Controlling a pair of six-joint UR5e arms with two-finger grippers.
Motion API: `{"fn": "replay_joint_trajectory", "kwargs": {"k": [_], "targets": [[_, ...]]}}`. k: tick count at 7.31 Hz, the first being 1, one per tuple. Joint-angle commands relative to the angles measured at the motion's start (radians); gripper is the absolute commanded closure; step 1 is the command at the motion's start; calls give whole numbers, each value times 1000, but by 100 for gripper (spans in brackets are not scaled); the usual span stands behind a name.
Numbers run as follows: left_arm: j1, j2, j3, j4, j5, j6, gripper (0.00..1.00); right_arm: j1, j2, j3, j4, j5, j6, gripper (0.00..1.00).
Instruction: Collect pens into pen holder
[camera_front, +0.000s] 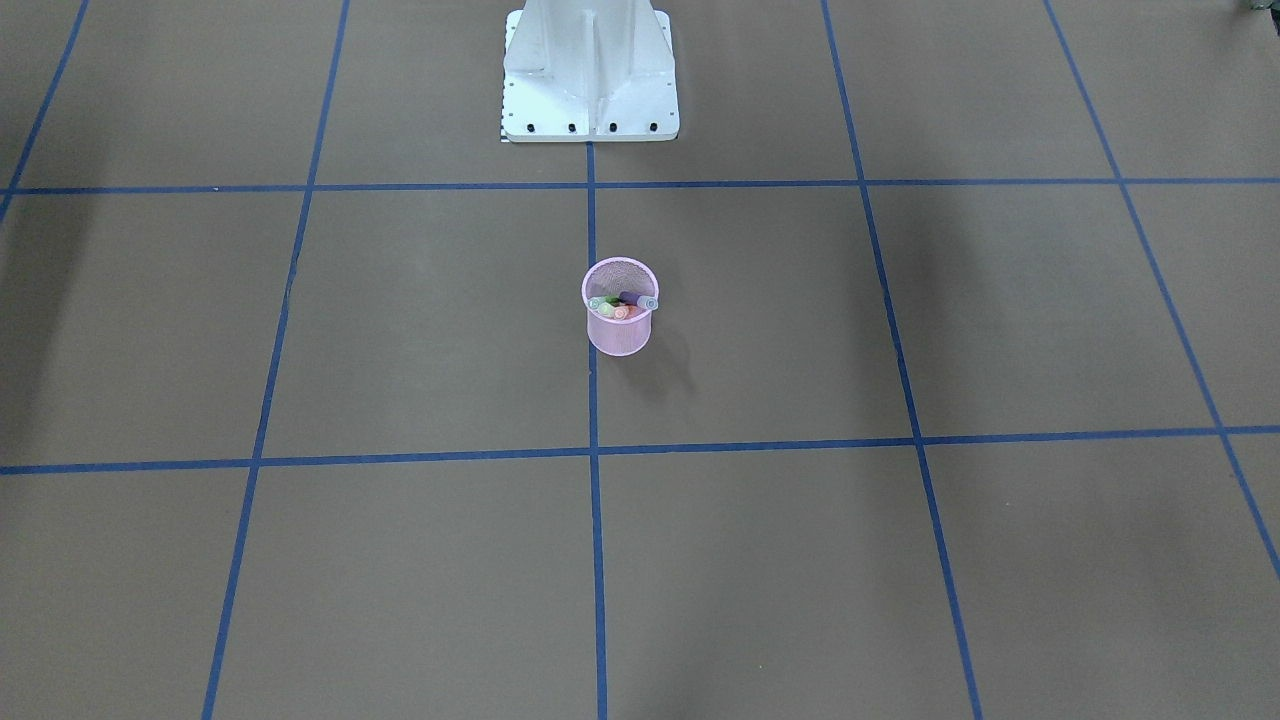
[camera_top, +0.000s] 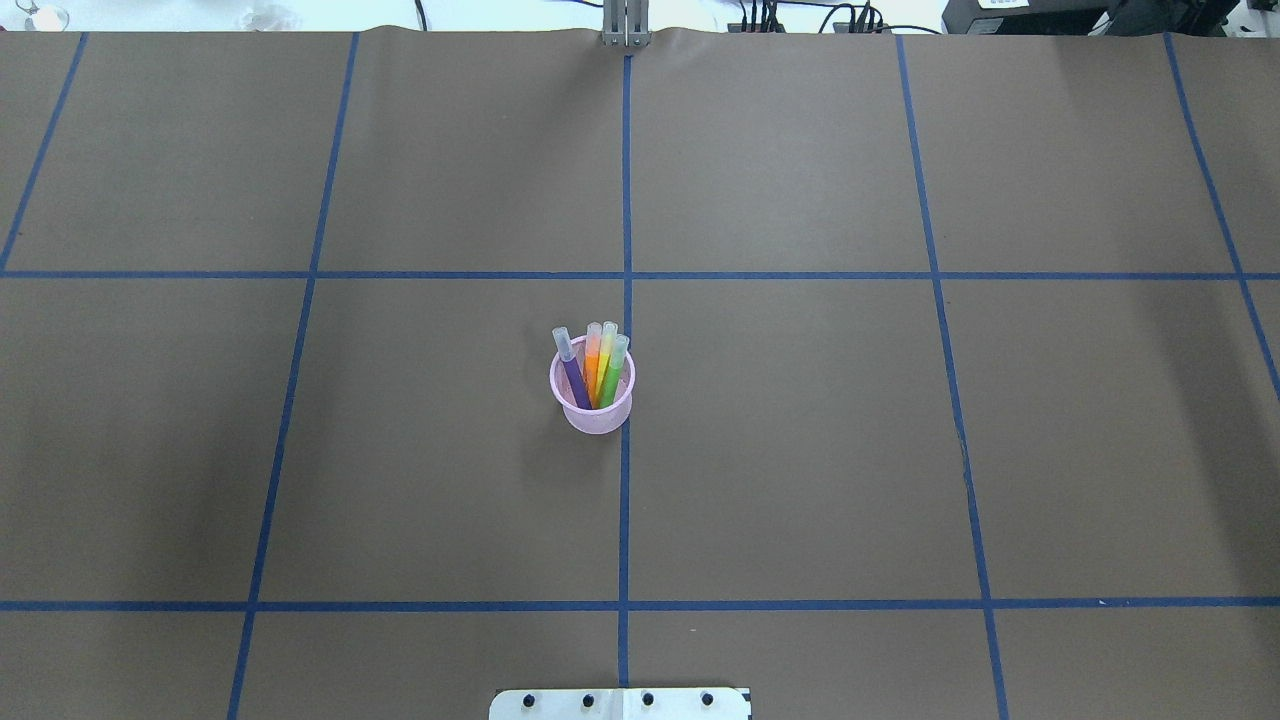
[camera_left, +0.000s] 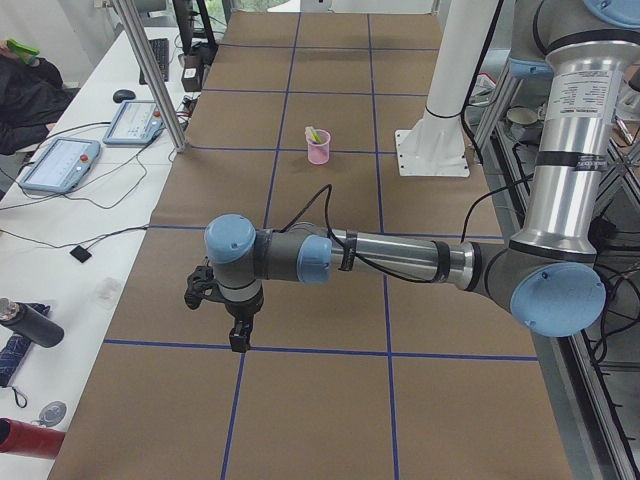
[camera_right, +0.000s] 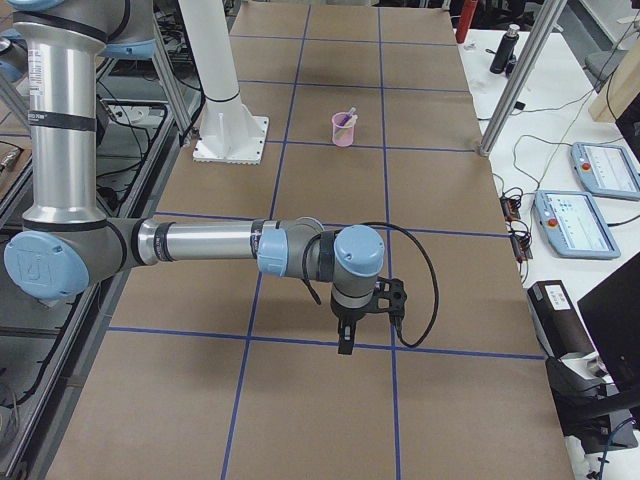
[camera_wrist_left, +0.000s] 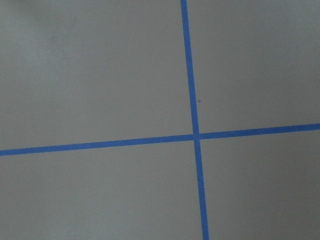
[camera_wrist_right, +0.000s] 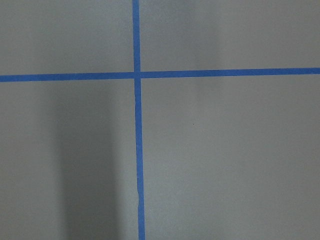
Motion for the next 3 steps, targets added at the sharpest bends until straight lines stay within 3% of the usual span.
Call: {"fn": "replay_joint_trajectory", "kwargs": {"k": [1,3], "targets": [[0,30,3,-11,-4,5,0,0,4,-1,-1,1,2,0],[0,49,0,-12,-9,7,0,0,6,-1,-1,16,2,0]]}}
